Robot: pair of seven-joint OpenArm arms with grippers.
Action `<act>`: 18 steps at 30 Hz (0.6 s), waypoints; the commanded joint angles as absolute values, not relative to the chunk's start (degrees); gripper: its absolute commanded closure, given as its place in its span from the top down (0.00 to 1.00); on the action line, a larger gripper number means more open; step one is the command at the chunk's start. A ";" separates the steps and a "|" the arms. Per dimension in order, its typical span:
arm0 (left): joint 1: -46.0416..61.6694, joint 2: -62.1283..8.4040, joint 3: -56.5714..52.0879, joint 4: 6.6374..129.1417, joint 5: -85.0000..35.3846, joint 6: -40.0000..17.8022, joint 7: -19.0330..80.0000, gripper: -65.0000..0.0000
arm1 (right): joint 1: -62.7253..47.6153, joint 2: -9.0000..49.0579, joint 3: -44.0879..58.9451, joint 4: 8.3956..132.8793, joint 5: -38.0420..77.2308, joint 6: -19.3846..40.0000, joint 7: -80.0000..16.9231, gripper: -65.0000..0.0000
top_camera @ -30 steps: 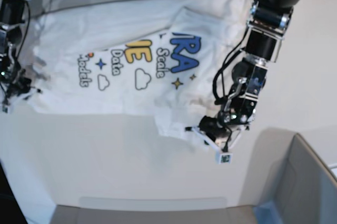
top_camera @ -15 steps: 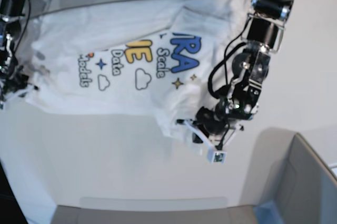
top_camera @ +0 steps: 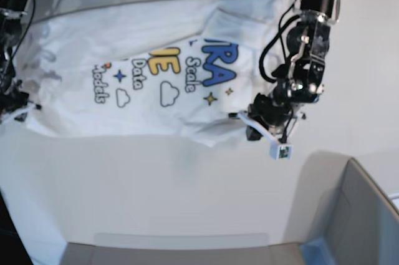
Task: Layout the t-shirt on the table in an organized manner, then fold the t-shirt properly
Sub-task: 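Lift the hem with both grippers and fold it toward the collar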
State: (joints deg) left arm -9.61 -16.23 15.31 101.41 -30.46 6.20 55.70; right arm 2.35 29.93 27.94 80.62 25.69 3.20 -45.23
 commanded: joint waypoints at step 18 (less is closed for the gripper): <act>4.97 -16.75 9.36 116.62 -30.11 6.11 54.73 0.00 | -7.69 28.79 34.95 95.16 26.15 3.38 -44.09 0.00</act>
State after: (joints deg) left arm 5.63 -16.36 9.78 115.66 -30.15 6.17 55.64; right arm -8.36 27.40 34.39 94.26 25.93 3.42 -45.45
